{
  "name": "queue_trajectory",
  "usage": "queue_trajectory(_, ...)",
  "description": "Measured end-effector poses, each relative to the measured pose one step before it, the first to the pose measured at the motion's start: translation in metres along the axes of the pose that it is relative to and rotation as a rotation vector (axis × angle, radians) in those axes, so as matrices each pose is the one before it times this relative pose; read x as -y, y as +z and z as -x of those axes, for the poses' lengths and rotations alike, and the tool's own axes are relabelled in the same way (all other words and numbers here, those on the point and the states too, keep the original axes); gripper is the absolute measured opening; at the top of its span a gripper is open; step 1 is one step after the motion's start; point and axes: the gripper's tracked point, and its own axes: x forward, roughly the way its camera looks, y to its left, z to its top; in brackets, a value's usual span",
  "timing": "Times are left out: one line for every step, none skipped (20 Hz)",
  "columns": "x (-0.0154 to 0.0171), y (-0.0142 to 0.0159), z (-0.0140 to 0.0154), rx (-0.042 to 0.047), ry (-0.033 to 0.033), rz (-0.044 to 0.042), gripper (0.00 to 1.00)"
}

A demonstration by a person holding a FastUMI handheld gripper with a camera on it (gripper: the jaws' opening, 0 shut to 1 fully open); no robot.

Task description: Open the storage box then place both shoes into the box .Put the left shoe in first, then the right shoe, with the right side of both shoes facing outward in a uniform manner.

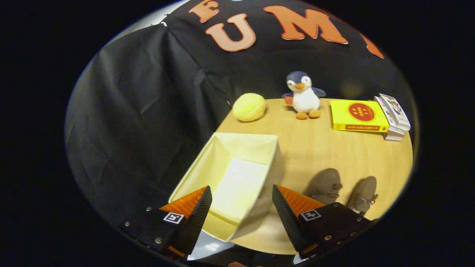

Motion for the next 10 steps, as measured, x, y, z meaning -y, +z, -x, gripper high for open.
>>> queue_trajectory(0.01629, -0.00387, 0.00160, 0.00471, -0.03118, -0.00819, 0.97)
queue_trajectory(0.01644, -0.00512, 0.00131, -0.00254, -0.03262, -0.00413, 0.97)
queue_trajectory(0.01509, -0.00830, 0.00187, -0.00784, -0.03111, 0.00246, 0.98)
queue_trajectory(0.01548, -0.00837, -0.00012, -0.01144, -0.03131, 0.00722, 0.98)
queue_trajectory(0.01338, -0.00950, -0.00188, -0.01569, -0.02313, 0.00772, 0.97)
queue_trajectory(0.01067, -0.01099, -0.00243, -0.01272, -0.02232, 0.00579, 0.97)
queue_trajectory(0.01157, -0.00951, -0.00630, -0.00928, -0.02228, -0.00012, 0.97)
queue_trajectory(0.00866, -0.00680, -0.00776, -0.00265, -0.01732, -0.00460, 0.97)
queue_trajectory(0.00822, -0.00903, -0.01038, -0.00994, -0.02147, -0.00554, 0.97)
queue_trajectory(0.00849, -0.00861, -0.00701, -0.01619, -0.01630, -0.00583, 0.95)
